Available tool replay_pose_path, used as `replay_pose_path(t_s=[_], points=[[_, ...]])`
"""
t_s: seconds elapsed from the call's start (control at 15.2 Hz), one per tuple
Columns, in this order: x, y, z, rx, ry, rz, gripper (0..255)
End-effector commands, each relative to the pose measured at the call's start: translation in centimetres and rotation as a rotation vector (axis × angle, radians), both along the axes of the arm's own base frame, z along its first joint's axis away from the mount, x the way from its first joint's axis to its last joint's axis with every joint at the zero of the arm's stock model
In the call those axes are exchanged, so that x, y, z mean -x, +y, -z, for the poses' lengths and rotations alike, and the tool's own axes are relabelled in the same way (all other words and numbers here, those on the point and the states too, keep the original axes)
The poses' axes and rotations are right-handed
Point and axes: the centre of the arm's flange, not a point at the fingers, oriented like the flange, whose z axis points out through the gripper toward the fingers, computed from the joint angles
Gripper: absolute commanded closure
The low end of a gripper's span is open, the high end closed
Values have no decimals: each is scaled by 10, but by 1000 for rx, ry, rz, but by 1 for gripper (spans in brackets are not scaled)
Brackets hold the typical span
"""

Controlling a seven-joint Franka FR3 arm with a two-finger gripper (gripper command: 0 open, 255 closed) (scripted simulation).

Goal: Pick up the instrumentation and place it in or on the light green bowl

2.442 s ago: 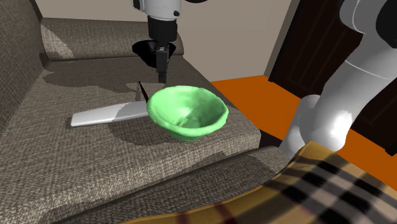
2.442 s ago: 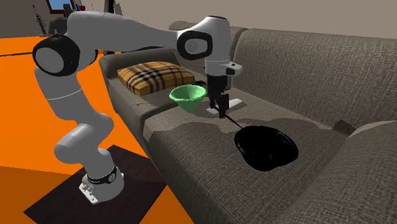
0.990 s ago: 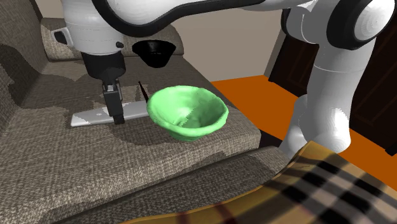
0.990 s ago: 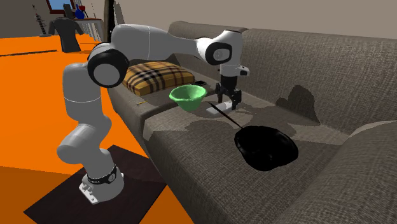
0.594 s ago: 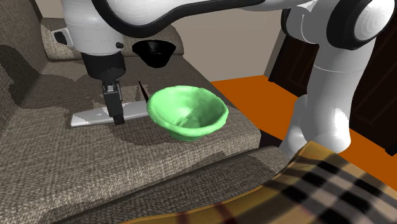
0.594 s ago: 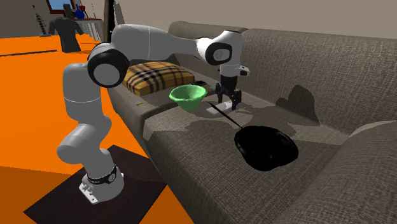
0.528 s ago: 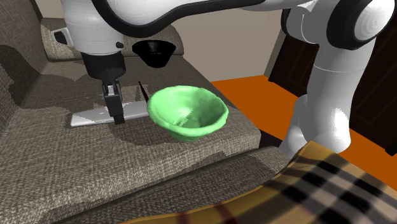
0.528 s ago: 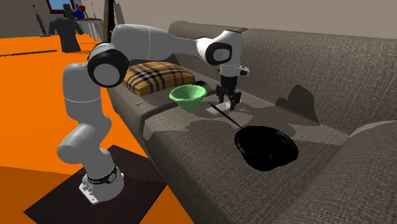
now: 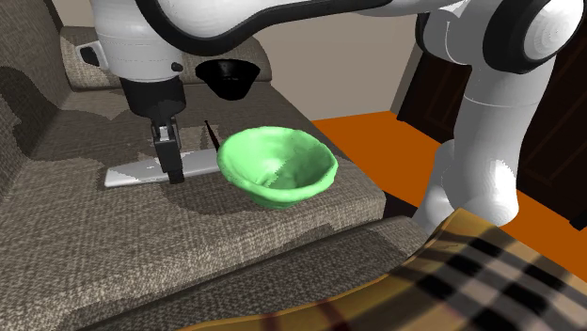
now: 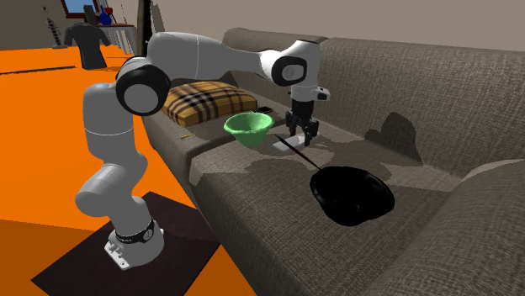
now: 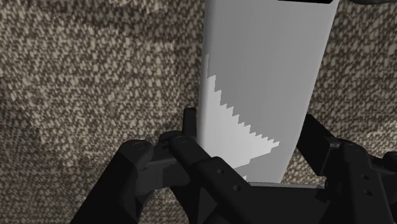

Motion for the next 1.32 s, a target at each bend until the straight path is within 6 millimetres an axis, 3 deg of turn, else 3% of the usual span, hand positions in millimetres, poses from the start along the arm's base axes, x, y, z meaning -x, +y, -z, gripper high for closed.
replay_pose_path(t_s=[0.0, 1.25], points=[[0, 0, 0, 0, 0, 0, 255], [0, 0, -100, 0, 0, 0, 255]])
